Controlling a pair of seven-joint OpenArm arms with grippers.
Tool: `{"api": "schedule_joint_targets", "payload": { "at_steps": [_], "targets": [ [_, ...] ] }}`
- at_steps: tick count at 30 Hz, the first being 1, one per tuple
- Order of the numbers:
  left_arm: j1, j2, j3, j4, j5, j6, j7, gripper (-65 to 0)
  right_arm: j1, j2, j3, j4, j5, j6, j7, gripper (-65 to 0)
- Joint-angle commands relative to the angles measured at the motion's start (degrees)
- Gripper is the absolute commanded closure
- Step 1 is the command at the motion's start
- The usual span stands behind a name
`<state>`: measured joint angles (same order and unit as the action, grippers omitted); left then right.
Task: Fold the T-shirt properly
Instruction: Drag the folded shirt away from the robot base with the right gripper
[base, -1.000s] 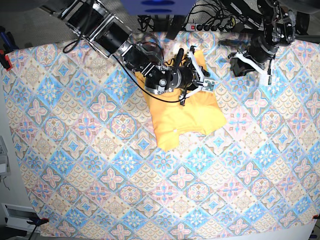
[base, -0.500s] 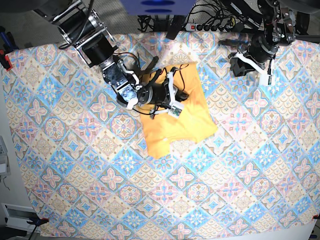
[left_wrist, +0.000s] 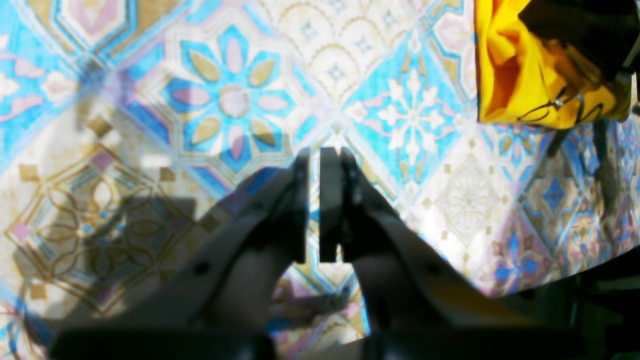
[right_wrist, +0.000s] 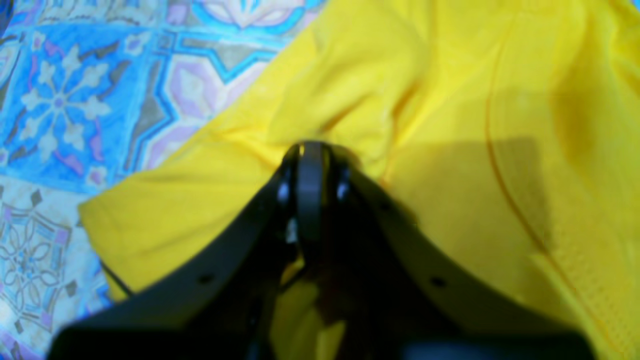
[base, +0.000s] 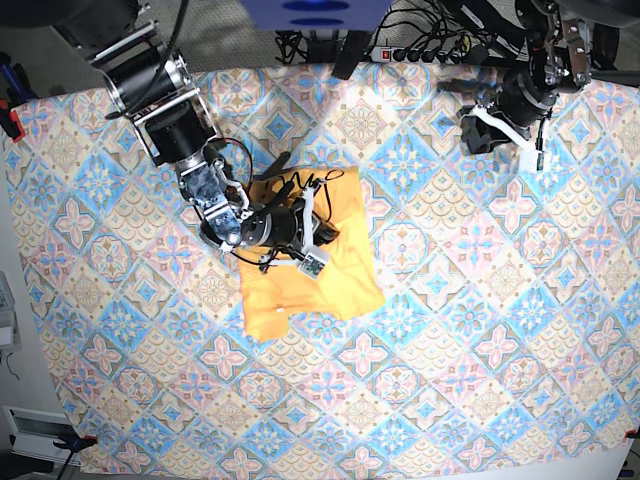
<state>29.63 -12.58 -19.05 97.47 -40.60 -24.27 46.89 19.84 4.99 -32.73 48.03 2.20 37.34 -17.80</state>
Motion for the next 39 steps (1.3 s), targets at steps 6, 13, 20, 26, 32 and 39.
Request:
{"api": "schedule_joint_targets", "payload": {
  "at_steps": [6,13,20,26,32,39],
  "targets": [
    [0.31,-0.65,-0.42,0.95,-0.85,-0.48,-0.96,-2.1,3.95,3.93,0.42,-3.68,-0.92,-1.69,0.97,-3.6],
    [0.31,-0.65,-0.07,0.95,-0.85,-0.48,-0.96,-2.1,4.82,6.83,3.68,-3.68,-0.92,-1.69,1.14,-3.6],
    [0.31,-0.65,-0.07,0.95,-0.85,-0.48,-0.96,-2.1,6.05,9.64,7.19,-3.77,-0.92,-1.69,0.79,-3.6],
    [0.39,-0.65,-0.07,0.95,-0.85,-0.56,-0.96,-2.1,6.76,10.87,12.38,-5.88,-0.92,-1.69,0.70,-3.6],
    [0.39,-0.65,0.02,0.95,-0.85,-0.56,-0.96,-2.1,6.67,11.58,13.43,-4.82,-0.92,-1.69,0.79,-3.6],
    [0.39,-0.65,0.02,0.95,-0.85,-0.56,-0.96,-2.1,3.33,11.31,13.52,3.35,-0.92,-1.69,-3.16,-3.6]
  ]
}}
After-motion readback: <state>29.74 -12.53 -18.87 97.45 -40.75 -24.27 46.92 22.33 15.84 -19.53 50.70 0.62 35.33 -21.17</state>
